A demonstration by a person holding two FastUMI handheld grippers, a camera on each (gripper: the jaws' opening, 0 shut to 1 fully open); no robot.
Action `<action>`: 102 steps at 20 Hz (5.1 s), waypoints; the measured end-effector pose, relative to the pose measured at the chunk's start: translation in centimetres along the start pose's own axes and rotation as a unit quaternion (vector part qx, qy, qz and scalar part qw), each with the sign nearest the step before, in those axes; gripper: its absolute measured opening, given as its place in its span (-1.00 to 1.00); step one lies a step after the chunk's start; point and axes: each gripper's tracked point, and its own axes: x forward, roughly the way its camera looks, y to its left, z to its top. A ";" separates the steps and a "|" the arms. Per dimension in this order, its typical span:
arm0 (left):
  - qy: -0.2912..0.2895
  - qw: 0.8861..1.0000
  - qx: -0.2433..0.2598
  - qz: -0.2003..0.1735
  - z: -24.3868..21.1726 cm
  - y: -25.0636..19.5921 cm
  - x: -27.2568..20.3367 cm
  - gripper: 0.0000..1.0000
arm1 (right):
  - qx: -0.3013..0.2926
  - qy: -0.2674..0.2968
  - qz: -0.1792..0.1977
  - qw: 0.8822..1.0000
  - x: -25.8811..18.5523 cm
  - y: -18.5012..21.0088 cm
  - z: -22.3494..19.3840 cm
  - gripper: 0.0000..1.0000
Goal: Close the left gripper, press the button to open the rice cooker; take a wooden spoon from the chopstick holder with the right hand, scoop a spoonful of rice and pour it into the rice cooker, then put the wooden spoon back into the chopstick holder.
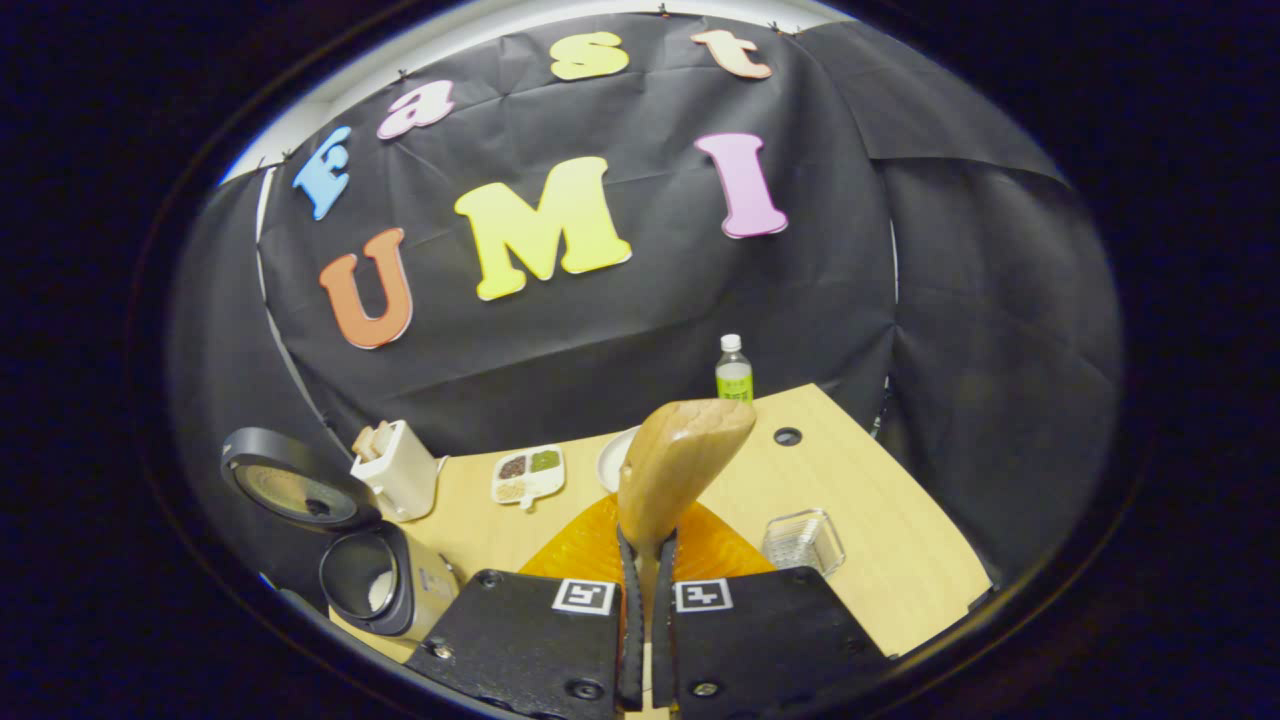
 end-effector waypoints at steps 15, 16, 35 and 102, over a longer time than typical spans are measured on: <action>0.008 1.000 -0.006 0.007 -1.6 1.6 -5.0 0.89 | -0.228 0.032 -0.092 0.969 4.3 3.9 -14.1 -0.83; 0.012 1.000 -0.008 0.012 -1.7 1.6 -5.2 0.89 | -0.246 0.023 -0.099 0.964 4.6 3.8 -14.2 -0.83; 0.033 0.998 0.003 0.053 -1.9 -0.1 -6.0 0.89 | 0.002 0.126 0.070 0.990 6.5 8.8 -18.7 -0.83; 0.045 0.984 -0.024 0.169 -3.8 4.1 -10.2 0.89 | -0.006 0.051 0.270 0.962 2.8 32.0 -7.6 -0.83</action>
